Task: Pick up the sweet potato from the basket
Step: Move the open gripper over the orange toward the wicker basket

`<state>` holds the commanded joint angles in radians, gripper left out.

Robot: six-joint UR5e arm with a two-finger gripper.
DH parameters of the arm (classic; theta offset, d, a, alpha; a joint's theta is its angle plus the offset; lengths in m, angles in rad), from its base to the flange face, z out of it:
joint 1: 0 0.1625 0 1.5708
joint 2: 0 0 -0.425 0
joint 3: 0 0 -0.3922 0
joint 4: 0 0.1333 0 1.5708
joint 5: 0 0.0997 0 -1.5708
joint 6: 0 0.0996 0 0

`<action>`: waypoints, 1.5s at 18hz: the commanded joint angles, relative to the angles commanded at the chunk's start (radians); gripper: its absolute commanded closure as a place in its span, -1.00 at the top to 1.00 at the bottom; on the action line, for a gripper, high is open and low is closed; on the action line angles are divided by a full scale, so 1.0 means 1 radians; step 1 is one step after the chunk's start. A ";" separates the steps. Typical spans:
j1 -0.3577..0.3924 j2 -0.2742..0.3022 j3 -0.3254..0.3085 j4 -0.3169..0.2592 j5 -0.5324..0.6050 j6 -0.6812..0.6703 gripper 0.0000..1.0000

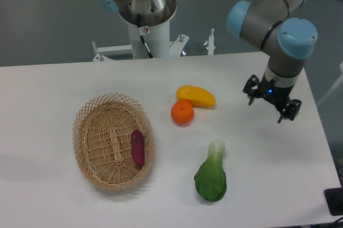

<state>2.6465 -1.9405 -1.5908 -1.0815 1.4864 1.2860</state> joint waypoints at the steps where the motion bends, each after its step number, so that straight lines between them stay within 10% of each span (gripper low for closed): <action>1: -0.034 0.000 0.000 0.002 0.000 -0.051 1.00; 10: -0.166 0.008 -0.043 0.000 0.002 -0.312 1.00; 24: -0.125 0.106 -0.121 -0.077 -0.011 -0.374 1.00; 27: -0.233 0.100 -0.129 -0.075 -0.020 -0.514 1.00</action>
<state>2.4134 -1.8407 -1.7196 -1.1566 1.4665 0.7721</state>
